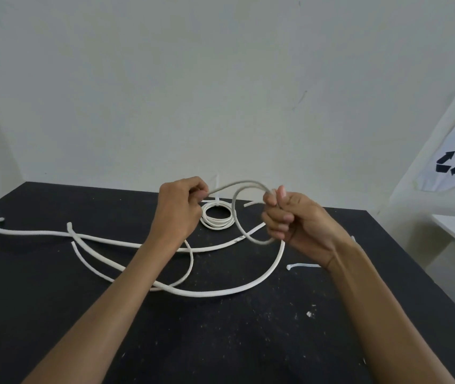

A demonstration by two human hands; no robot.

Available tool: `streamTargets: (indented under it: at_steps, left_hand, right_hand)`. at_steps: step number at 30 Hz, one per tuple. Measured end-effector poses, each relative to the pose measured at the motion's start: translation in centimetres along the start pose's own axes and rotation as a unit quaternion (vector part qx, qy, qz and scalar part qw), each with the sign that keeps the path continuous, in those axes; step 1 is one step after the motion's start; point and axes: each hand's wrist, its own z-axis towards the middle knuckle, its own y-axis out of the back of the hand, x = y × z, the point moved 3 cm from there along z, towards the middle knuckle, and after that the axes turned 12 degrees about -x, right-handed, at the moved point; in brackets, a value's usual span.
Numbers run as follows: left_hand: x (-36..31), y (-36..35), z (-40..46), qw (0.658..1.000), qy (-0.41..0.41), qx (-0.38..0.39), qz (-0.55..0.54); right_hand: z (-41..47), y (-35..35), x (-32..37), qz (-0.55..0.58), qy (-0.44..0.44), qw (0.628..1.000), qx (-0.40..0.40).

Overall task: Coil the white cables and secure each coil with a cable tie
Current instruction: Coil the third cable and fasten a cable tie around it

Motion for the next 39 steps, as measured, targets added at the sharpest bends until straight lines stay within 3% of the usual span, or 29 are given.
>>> streamTargets:
  at_steps: [8,12,16,19,22,26,30,33,39]
  left_hand:
    - [-0.6,-0.6,0.3,0.981,0.111,0.109,-0.119]
    - [2.3,0.3,-0.1,0.982,0.135,0.107,-0.073]
    - [2.9,0.3,-1.3,0.988,0.123,0.098,0.014]
    - [1.5,-1.5,-2.3,0.977,0.059,0.182,0.092]
    - [-1.4,-2.9,-3.8,0.941,-0.014,0.296,0.164]
    - [-4.5,-3.6,-4.6,0.927,-0.052,0.357,0.105]
    - [-5.4,-3.8,-3.4,0.956,-0.029,0.292,-0.021]
    - [-5.5,-3.3,-2.1,0.977,-0.024,0.203,-0.053]
    - [-3.1,-0.9,-0.3,0.974,0.088,0.171,-0.123]
  right_hand:
    - [0.2,1.7,3.3,0.221,0.080,0.958,-0.164]
    - [-0.5,4.5,4.2,0.271,0.123,0.930,-0.218]
    - [-0.5,4.8,3.2,0.175,0.126,0.939,-0.267]
    - [0.0,4.0,2.2,0.061,0.128,0.946,-0.293]
    - [0.9,3.4,1.4,-0.092,0.137,0.937,-0.308]
    - [1.5,2.8,-0.2,-0.244,0.111,0.916,-0.298]
    - [0.9,2.3,-1.7,-0.321,0.056,0.924,-0.203]
    - [0.5,1.9,-2.5,-0.278,0.011,0.951,-0.138]
    - [0.2,3.3,-1.8,-0.109,-0.016,0.978,-0.179]
